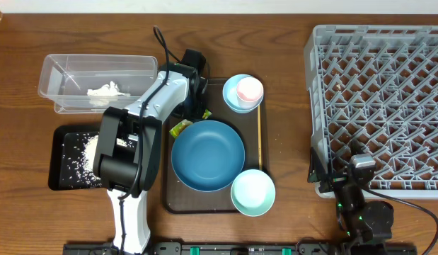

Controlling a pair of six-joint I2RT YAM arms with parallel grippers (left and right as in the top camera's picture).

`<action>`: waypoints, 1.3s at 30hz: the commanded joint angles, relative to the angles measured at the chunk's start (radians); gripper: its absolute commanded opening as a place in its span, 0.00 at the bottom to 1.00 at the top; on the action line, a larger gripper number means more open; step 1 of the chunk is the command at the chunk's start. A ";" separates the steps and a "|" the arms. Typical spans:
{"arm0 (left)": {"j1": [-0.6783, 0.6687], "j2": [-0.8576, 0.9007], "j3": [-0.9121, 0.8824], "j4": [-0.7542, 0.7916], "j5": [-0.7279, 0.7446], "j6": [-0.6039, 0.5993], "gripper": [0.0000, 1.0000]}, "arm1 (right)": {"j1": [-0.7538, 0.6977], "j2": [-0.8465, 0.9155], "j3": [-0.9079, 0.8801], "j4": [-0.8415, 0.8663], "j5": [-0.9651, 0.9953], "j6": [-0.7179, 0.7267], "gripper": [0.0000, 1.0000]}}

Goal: Sort waste into correct bins and load items into the dishwasher rack

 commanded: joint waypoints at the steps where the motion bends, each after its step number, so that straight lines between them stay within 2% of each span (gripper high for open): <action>1: -0.002 0.002 -0.010 0.001 0.026 0.003 0.06 | -0.011 -0.005 -0.001 -0.004 0.003 -0.010 0.99; 6: 0.004 -0.017 0.027 -0.004 0.026 -0.013 0.06 | -0.011 -0.005 -0.001 -0.004 0.003 -0.010 0.99; 11: 0.032 -0.109 0.069 0.019 0.024 -0.045 0.06 | -0.011 -0.005 -0.001 -0.004 0.003 -0.010 0.99; 16: 0.120 -0.219 0.072 0.070 0.031 -0.138 0.06 | -0.011 -0.005 -0.001 -0.004 0.003 -0.010 0.99; 23: 0.235 -0.241 0.060 0.053 0.203 -0.117 0.06 | -0.011 -0.005 -0.001 -0.004 0.003 -0.010 0.99; 25: 0.240 -0.235 0.047 0.026 0.258 -0.084 0.15 | -0.011 -0.005 -0.001 -0.004 0.003 -0.010 0.99; 29: 0.216 -0.226 0.020 0.010 0.298 -0.016 0.37 | -0.011 -0.005 -0.001 -0.004 0.003 -0.010 0.99; 34: 0.189 -0.227 0.021 0.033 0.283 -0.033 0.40 | -0.011 -0.005 -0.001 -0.004 0.003 -0.010 0.99; 39: 0.241 -0.267 0.045 0.039 0.068 -0.243 0.42 | -0.011 -0.005 -0.001 -0.004 0.003 -0.010 0.99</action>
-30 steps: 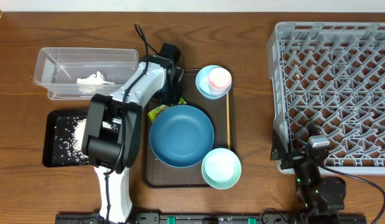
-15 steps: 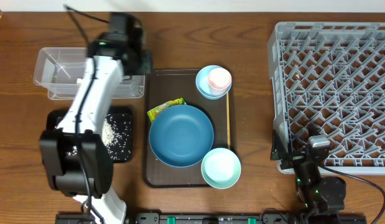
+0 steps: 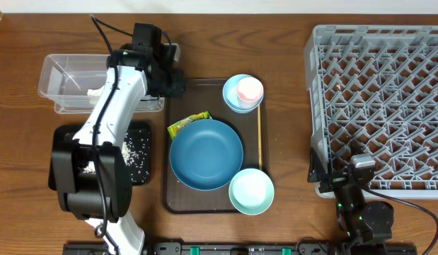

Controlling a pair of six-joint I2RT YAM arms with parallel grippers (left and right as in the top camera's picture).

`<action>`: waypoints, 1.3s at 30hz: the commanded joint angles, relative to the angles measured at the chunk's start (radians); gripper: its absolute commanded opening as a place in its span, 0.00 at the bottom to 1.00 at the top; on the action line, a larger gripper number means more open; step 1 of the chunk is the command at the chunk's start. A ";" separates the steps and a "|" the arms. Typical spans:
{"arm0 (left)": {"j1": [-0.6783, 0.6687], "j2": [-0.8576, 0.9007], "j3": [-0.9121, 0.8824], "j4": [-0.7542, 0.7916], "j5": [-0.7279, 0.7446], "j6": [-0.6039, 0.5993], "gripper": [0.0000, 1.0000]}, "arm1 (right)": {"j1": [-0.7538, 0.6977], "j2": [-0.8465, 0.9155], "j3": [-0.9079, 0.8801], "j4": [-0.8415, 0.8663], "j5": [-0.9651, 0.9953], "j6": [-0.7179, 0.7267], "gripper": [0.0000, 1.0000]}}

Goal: Sort waste into correct bins and load items into the dishwasher rack

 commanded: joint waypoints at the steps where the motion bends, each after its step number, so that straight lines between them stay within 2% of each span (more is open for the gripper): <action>1: 0.067 -0.044 0.024 0.005 -0.184 -0.172 0.42 | -0.011 -0.005 -0.001 -0.004 0.003 -0.010 0.99; 4: 0.126 -0.091 0.024 0.007 -0.197 -0.215 0.43 | -0.011 -0.005 -0.001 -0.004 0.003 -0.010 0.99; 6: 0.159 -0.120 0.024 0.010 -0.197 -0.214 0.47 | -0.011 -0.005 -0.001 -0.004 0.003 -0.010 0.99; 9: 0.219 -0.170 0.024 0.010 -0.197 -0.215 0.48 | -0.011 -0.005 -0.001 -0.004 0.003 -0.010 0.99; 10: 0.241 -0.185 0.024 0.010 -0.197 -0.215 0.56 | -0.011 -0.005 -0.001 -0.004 0.003 -0.010 0.99; 11: 0.261 -0.198 0.024 0.010 -0.197 -0.214 0.71 | -0.011 -0.005 -0.001 -0.003 0.003 -0.010 0.99; 16: 0.381 -0.246 0.024 -0.043 -0.198 -0.223 0.79 | -0.011 -0.005 -0.001 -0.004 0.003 -0.010 0.99; 19: 0.470 -0.260 0.024 -0.109 -0.198 -0.323 0.81 | -0.011 -0.005 -0.001 -0.004 0.003 -0.010 0.99; 22: 0.586 -0.263 0.024 -0.188 -0.197 -0.511 0.82 | -0.011 -0.005 -0.001 -0.004 0.003 -0.010 0.99; 23: 0.621 -0.263 0.024 -0.209 -0.197 -0.560 0.88 | -0.011 -0.005 -0.001 -0.004 0.003 -0.010 0.99; 24: 0.665 -0.263 0.024 -0.235 -0.197 -0.600 0.88 | -0.011 -0.005 -0.001 -0.004 0.003 -0.010 0.99; 28: 0.778 -0.263 0.024 -0.291 -0.197 -0.614 0.89 | -0.011 -0.005 -0.001 0.021 0.000 0.003 0.99; 30: 0.822 -0.263 0.024 -0.311 -0.196 -0.614 0.90 | -0.011 -0.005 -0.001 0.069 -0.055 0.114 0.99; 34: 0.882 -0.262 0.024 -0.324 -0.197 -0.614 0.91 | -0.011 -0.005 -0.001 0.111 -0.391 0.573 0.99; 36: 0.900 -0.262 0.024 -0.324 -0.197 -0.614 0.91 | -0.011 -0.005 -0.001 0.094 -0.517 0.712 0.99; 39: 0.910 -0.263 0.024 -0.324 -0.197 -0.614 0.92 | -0.011 -0.005 -0.001 0.155 -0.502 0.967 0.99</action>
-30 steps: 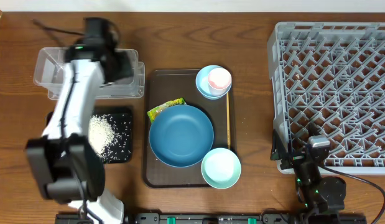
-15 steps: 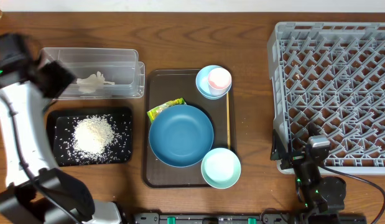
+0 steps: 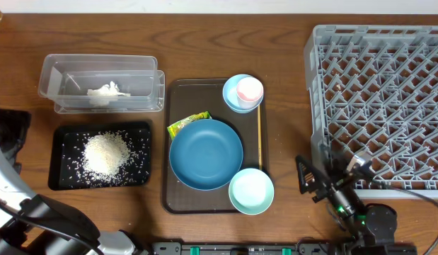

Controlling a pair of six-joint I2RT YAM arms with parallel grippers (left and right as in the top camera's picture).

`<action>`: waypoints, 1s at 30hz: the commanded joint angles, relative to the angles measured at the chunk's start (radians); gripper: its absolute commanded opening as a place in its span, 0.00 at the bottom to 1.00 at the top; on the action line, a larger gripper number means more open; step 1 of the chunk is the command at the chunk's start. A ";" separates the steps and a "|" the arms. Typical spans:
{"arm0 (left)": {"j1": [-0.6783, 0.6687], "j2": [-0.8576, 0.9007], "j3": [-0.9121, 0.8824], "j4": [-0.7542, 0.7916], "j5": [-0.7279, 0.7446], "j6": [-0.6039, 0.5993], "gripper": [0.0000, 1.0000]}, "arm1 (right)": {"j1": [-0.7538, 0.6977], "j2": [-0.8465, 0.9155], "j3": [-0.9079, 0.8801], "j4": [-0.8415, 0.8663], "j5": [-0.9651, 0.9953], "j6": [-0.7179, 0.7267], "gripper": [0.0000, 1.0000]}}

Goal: Sort waste into correct bins and load items into the dishwasher rack

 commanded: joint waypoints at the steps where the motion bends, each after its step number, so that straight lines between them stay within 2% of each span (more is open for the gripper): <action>1: 0.009 -0.018 0.019 -0.006 -0.009 -0.016 0.92 | -0.011 -0.005 -0.001 0.070 -0.126 0.418 0.99; 5: 0.009 -0.018 0.019 -0.006 -0.009 -0.016 0.93 | -0.011 -0.005 0.011 0.331 -0.172 0.451 0.99; 7: 0.009 -0.018 0.019 -0.006 -0.009 -0.016 0.94 | -0.011 -0.003 0.060 0.320 -0.182 0.452 0.99; 9: 0.009 -0.018 0.019 -0.006 -0.009 -0.016 0.94 | -0.011 0.017 0.138 0.208 -0.203 0.402 0.99; 11: 0.009 -0.018 0.019 -0.007 -0.009 -0.016 0.94 | -0.011 0.069 0.248 0.013 -0.236 0.276 0.99; 16: 0.009 -0.018 0.019 -0.006 -0.009 -0.016 0.95 | 0.003 0.358 0.601 -0.605 -0.287 -0.187 0.99; 20: 0.009 -0.018 0.019 -0.006 -0.009 -0.016 0.95 | 0.081 0.633 0.875 -0.996 -0.204 -0.462 0.99; 25: 0.009 -0.018 0.019 -0.007 -0.009 -0.016 0.95 | 0.310 0.895 1.091 -1.251 0.057 -0.502 0.99; 28: 0.009 -0.018 0.019 -0.006 -0.009 -0.016 0.95 | 0.525 1.014 1.132 -1.276 0.200 -0.415 0.99; 30: 0.009 -0.018 0.019 -0.006 -0.009 -0.016 0.95 | 0.659 1.086 1.130 -1.268 0.325 -0.300 0.99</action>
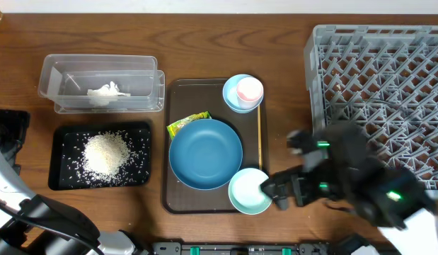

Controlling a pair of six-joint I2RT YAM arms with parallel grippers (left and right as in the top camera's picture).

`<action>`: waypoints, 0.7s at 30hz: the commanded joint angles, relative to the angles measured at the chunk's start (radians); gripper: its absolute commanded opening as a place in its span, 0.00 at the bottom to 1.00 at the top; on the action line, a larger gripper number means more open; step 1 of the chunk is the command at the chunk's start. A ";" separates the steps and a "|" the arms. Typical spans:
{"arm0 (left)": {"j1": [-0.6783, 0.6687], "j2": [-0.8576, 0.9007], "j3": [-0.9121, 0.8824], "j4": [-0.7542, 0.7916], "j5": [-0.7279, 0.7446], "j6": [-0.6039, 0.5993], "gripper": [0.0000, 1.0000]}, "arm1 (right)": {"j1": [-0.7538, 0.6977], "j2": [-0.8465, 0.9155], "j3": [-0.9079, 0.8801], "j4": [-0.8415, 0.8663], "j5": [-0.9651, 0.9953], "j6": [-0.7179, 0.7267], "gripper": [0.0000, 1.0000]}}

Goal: Sort waste into correct bins and load items into the dishwasher rack
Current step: 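Grasp the light-green bowl with the right gripper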

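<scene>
A brown tray [177, 202] holds a blue plate [206, 154], a pale teal bowl [245, 190] at its front right, a small blue bowl [233, 99] with a pink cup [249, 89] in it, a green wrapper [187, 124] and a thin wooden stick [259, 142]. The grey dishwasher rack [388, 78] stands at the right. My right gripper [277, 195], blurred, sits at the teal bowl's right rim; its jaw state is unclear. My left gripper [10, 131] rests at the far left table edge, its fingers not readable.
A clear plastic bin [144, 81] with white tissue [105, 91] stands back left. In front of it lies a black tray [63, 177] with a heap of rice [105, 152]. The right arm's blurred body covers the rack's front left corner.
My right arm has moved left from the rack's front corner, and its gripper is now beside the teal bowl. The left arm stays at the left edge.
My left gripper was over the tray's back left by the green wrapper, then by the clear bin's right end, then back at the left table edge. The wrapper stayed on the tray. The right arm rested by the rack, then tilted up, and now reaches the teal bowl.
</scene>
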 commanded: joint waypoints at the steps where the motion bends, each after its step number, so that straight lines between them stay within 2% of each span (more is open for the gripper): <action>1: 0.003 -0.018 0.019 -0.006 -0.009 -0.016 0.95 | 0.201 0.108 0.016 -0.006 0.291 0.141 0.99; 2: 0.003 -0.018 0.019 -0.006 -0.009 -0.016 0.95 | 0.286 0.172 0.016 -0.002 0.385 0.215 0.99; 5: 0.003 -0.018 0.019 -0.006 -0.009 -0.016 0.95 | 0.402 0.287 0.016 0.034 0.485 0.291 0.99; 10: 0.003 -0.018 0.019 -0.006 -0.009 -0.016 0.95 | 0.507 0.507 0.016 0.128 0.499 0.299 0.99; 14: 0.003 -0.018 0.019 -0.006 -0.009 -0.016 0.95 | 0.518 0.649 0.017 0.185 0.496 0.345 0.89; 18: 0.003 -0.018 0.019 -0.006 -0.009 -0.016 0.95 | 0.517 0.708 0.016 0.217 0.494 0.360 0.84; 19: 0.003 -0.018 0.019 -0.006 -0.009 -0.016 0.95 | 0.518 0.710 0.016 0.232 0.486 0.360 0.79; 21: 0.003 -0.018 0.019 -0.006 -0.009 -0.016 0.95 | 0.520 0.711 0.016 0.253 0.480 0.360 0.63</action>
